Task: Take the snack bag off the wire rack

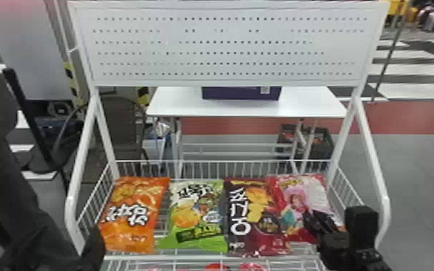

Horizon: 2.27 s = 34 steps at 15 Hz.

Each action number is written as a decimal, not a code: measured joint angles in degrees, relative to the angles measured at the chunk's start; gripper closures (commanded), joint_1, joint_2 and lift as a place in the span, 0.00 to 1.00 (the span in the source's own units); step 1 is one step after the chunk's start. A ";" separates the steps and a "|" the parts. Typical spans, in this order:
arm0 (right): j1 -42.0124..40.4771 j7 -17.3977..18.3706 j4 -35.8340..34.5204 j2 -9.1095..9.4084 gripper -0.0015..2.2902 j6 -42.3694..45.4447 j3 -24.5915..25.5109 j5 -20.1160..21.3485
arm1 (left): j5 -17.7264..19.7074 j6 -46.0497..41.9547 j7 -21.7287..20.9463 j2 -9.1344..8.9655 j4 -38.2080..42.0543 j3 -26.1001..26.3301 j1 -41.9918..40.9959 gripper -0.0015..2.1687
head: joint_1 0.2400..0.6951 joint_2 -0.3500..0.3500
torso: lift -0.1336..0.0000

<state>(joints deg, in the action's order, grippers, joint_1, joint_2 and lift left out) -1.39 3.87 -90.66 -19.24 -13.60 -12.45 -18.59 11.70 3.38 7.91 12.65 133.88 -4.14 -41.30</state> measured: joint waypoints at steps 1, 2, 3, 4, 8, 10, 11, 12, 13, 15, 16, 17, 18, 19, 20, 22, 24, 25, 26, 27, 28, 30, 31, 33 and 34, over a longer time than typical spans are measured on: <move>-0.18 0.03 -0.25 0.00 0.89 -0.02 0.03 -0.03 | 0.00 0.06 0.00 0.00 0.00 0.01 0.04 0.09 | 0.57 0.50 | 1.00; -0.39 0.35 -0.94 -0.02 0.89 0.03 0.03 -0.04 | 0.00 0.09 0.00 0.00 0.03 0.01 0.06 0.09 | 0.57 0.50 | 1.00; -0.65 0.69 -1.93 -0.08 0.89 0.13 0.01 -0.06 | 0.00 0.14 0.00 -0.01 0.06 0.03 0.09 0.09 | 0.57 0.50 | 1.00; -0.93 0.79 -2.90 -0.16 0.89 0.21 0.04 -0.09 | -0.01 0.21 0.00 -0.05 0.06 0.07 0.12 0.09 | 0.57 0.50 | 1.00; -3.52 1.91 -10.71 -0.94 0.89 -0.85 0.70 -0.10 | -0.01 0.28 0.00 -0.17 0.07 0.10 0.17 0.09 | 0.57 0.50 | 1.00; -5.60 2.77 -16.53 -1.86 0.89 -2.11 0.91 -0.11 | -0.01 0.28 0.00 -0.16 0.10 0.10 0.16 0.09 | 0.57 0.50 | 1.00; -6.95 3.10 -19.68 -2.44 0.89 -2.80 1.15 -0.35 | 0.01 0.28 0.00 -0.12 0.18 0.10 0.12 0.09 | 0.57 0.50 | 1.00; -8.51 3.21 -22.61 -3.10 0.89 -3.14 1.46 -0.84 | 0.05 0.28 0.02 -0.09 0.24 0.10 0.09 0.09 | 0.57 0.50 | 1.00; -10.00 3.22 -24.94 -3.68 0.89 -3.20 1.75 -1.33 | 0.07 0.28 0.06 -0.05 0.27 0.10 0.08 0.09 | 0.57 0.50 | 1.00; -13.90 3.36 -29.67 -4.99 0.89 -2.49 2.24 -2.01 | 0.08 0.28 0.15 0.00 0.31 0.10 0.08 0.09 | 0.57 0.50 | 1.00; -16.50 3.62 -32.16 -5.85 0.89 -1.35 2.57 -2.10 | 0.08 0.24 0.19 0.00 0.31 0.10 0.05 0.09 | 0.57 0.50 | 1.00; -19.35 3.81 -34.30 -6.78 0.89 0.75 3.11 -2.13 | 0.08 0.16 0.24 0.04 0.34 0.10 -0.02 0.09 | 0.57 0.50 | 1.00; -22.15 4.23 -36.22 -7.67 0.89 2.94 3.94 -2.13 | 0.08 0.11 0.32 0.09 0.41 0.10 -0.07 0.09 | 0.57 0.50 | 1.00; -24.55 4.59 -37.64 -8.38 0.89 4.69 4.83 -2.09 | 0.08 0.11 0.34 0.13 0.44 0.10 -0.11 0.09 | 0.57 0.50 | 1.00; -27.42 5.01 -39.02 -9.13 0.89 6.93 6.04 -1.92 | 0.08 0.10 0.36 0.16 0.50 0.09 -0.15 0.09 | 0.57 0.50 | 1.00; -32.81 5.28 -40.83 -10.03 0.89 10.84 8.82 -1.72 | 0.14 0.05 0.42 0.26 0.52 0.03 -0.17 0.09 | 0.57 0.50 | 1.00; -37.99 5.46 -41.93 -10.55 0.89 13.79 12.36 -1.93 | 0.32 -0.05 0.47 0.45 0.30 0.00 -0.02 0.09 | 0.57 0.50 | 1.00; -39.81 5.78 -42.18 -10.73 0.89 14.84 13.84 -2.06 | 0.38 -0.07 0.47 0.51 0.12 0.00 0.11 0.09 | 0.57 0.50 | 1.00; -41.59 5.97 -42.33 -10.84 0.89 15.88 15.50 -2.39 | 0.44 -0.08 0.45 0.59 -0.08 0.00 0.25 0.09 | 0.57 0.50 | 1.00; -43.06 6.12 -42.34 -10.89 0.89 16.48 17.07 -2.91 | 0.52 -0.08 0.44 0.73 -0.21 0.00 0.38 0.09 | 0.57 0.50 | 1.00; -44.10 6.27 -42.33 -10.90 0.89 16.76 18.23 -3.34 | 0.64 -0.08 0.45 0.85 -0.26 0.00 0.46 0.09 | 0.57 0.50 | 1.00; -45.85 6.40 -42.23 -10.94 0.89 17.78 19.96 -4.05 | 0.91 -0.14 0.53 1.07 -0.33 0.01 0.64 0.09 | 0.57 0.50 | 1.00; -46.41 6.41 -42.27 -10.97 0.89 18.52 20.32 -4.18 | 0.94 -0.19 0.53 1.10 -0.33 0.01 0.67 0.09 | 0.57 0.50 | 1.00; -47.07 6.41 -42.45 -11.13 0.89 19.53 20.70 -4.42 | 0.96 -0.21 0.53 1.14 -0.27 -0.01 0.68 0.09 | 0.57 0.50 | 1.00; -47.15 6.41 -42.48 -11.20 0.89 19.76 20.76 -4.48 | 0.98 -0.21 0.54 1.14 -0.17 -0.11 0.63 0.09 | 0.57 0.50 | 1.00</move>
<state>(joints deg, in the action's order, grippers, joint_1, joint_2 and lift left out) -48.54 10.28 -133.13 -30.44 6.16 8.31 -23.07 12.67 3.17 8.45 13.79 133.70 -4.24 -40.67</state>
